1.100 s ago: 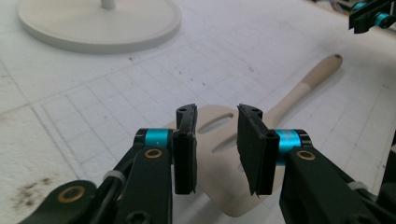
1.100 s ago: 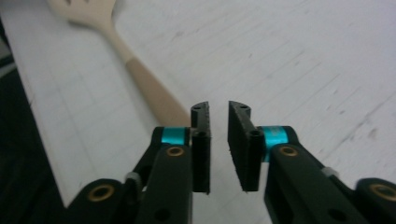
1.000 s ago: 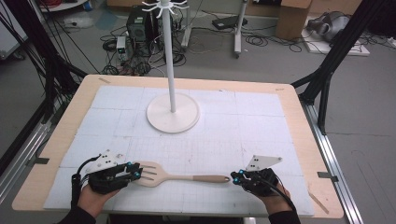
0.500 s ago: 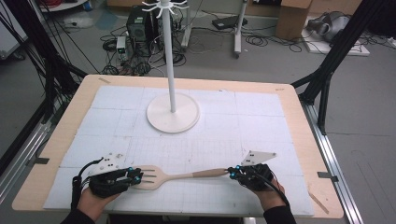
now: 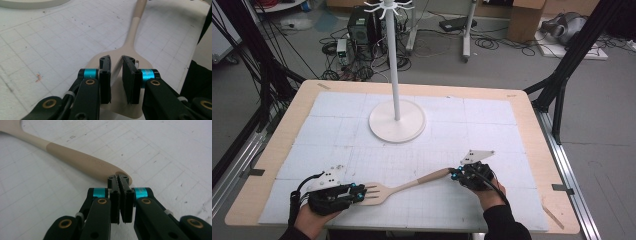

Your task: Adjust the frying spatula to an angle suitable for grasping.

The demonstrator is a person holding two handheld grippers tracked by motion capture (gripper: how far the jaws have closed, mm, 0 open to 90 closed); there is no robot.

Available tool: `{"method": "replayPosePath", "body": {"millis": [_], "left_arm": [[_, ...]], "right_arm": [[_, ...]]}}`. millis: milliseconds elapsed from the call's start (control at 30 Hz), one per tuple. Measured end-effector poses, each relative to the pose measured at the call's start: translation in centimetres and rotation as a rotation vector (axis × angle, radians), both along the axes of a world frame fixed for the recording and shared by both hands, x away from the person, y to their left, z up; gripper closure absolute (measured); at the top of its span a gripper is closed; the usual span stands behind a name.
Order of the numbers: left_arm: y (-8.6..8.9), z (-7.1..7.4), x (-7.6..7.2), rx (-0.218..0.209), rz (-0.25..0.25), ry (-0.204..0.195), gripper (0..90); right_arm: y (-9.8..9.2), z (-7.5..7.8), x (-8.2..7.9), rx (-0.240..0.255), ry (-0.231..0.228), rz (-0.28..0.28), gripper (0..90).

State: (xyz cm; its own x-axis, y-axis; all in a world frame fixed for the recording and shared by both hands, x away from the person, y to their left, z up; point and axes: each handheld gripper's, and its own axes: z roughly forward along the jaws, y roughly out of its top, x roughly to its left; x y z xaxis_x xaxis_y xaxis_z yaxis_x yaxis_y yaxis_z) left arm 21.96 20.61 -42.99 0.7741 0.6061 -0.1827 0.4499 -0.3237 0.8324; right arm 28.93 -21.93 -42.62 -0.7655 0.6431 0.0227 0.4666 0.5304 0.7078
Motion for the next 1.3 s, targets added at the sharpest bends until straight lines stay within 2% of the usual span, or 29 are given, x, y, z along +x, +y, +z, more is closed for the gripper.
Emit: {"method": "replayPosePath", "body": {"millis": [267,567,633,667,700,733,767,800,833,867,900,967,1000,1033,1067,1100,1133,1200,1300], "left_arm": [[-0.4,0.0,-0.4,0.002,-0.033,0.008,76.5],[-1.0,0.1,-0.8,-0.020,-0.072,0.019,76.3],[-1.0,0.2,-0.8,-0.031,-0.074,0.023,75.0],[-0.9,0.4,-0.8,-0.053,-0.075,0.017,72.3],[-0.9,0.4,-0.8,-0.053,-0.075,0.017,69.3],[-0.8,0.5,-0.8,-0.074,-0.067,0.014,69.3],[-0.6,0.7,-0.8,-0.096,-0.054,0.005,64.9],[-0.3,0.9,-0.7,-0.117,-0.039,-0.008,56.6],[0.0,1.1,-0.7,-0.140,-0.017,-0.025,56.6],[0.3,1.3,-0.6,-0.158,0.006,-0.043,52.8],[0.7,1.5,-0.5,-0.176,0.030,-0.056,47.8],[1.4,1.7,-0.4,-0.202,0.072,-0.079,43.5],[1.7,1.8,-0.3,-0.211,0.094,-0.088,39.4],[2.0,1.9,-0.2,-0.217,0.118,-0.096,39.4],[2.2,1.9,-0.1,-0.226,0.143,-0.100,34.1],[2.4,2.0,0.0,-0.226,0.161,-0.110,34.1],[2.6,2.0,0.0,-0.225,0.177,-0.117,31.5],[2.7,2.1,0.2,-0.209,0.207,-0.129,22.0],[2.8,2.2,0.3,-0.209,0.220,-0.140,21.8]], "right_arm": [[0.4,-0.3,1.5,0.003,0.005,-0.043,85.7],[1.1,-0.3,2.4,0.011,0.004,-0.054,82.8],[1.2,-0.2,2.6,0.024,-0.003,-0.057,81.5],[1.0,0.0,2.5,0.041,-0.007,-0.068,79.9],[1.0,0.0,2.5,0.041,-0.007,-0.068,79.9],[0.8,0.1,2.4,0.047,-0.012,-0.072,78.3],[0.5,0.3,2.3,0.057,-0.021,-0.081,75.3],[-0.3,0.7,2.0,0.089,-0.033,-0.113,68.9],[-0.3,0.7,2.0,0.089,-0.033,-0.113,68.9],[-0.8,1.0,1.7,0.101,-0.046,-0.125,65.8],[-1.2,1.3,1.4,0.111,-0.051,-0.144,59.9],[-2.0,1.8,0.7,0.115,-0.077,-0.180,48.8],[-2.9,2.3,-0.1,0.110,-0.098,-0.214,39.0],[-2.9,2.3,-0.1,0.110,-0.098,-0.214,39.0],[-3.9,2.7,-1.0,0.121,-0.114,-0.246,31.0],[-3.9,2.7,-1.0,0.121,-0.114,-0.246,31.0],[-4.4,2.9,-1.5,0.128,-0.129,-0.265,26.7],[-5.8,3.4,-3.0,0.145,-0.164,-0.295,20.1],[-6.6,3.5,-3.7,0.149,-0.179,-0.295,19.3]]}}
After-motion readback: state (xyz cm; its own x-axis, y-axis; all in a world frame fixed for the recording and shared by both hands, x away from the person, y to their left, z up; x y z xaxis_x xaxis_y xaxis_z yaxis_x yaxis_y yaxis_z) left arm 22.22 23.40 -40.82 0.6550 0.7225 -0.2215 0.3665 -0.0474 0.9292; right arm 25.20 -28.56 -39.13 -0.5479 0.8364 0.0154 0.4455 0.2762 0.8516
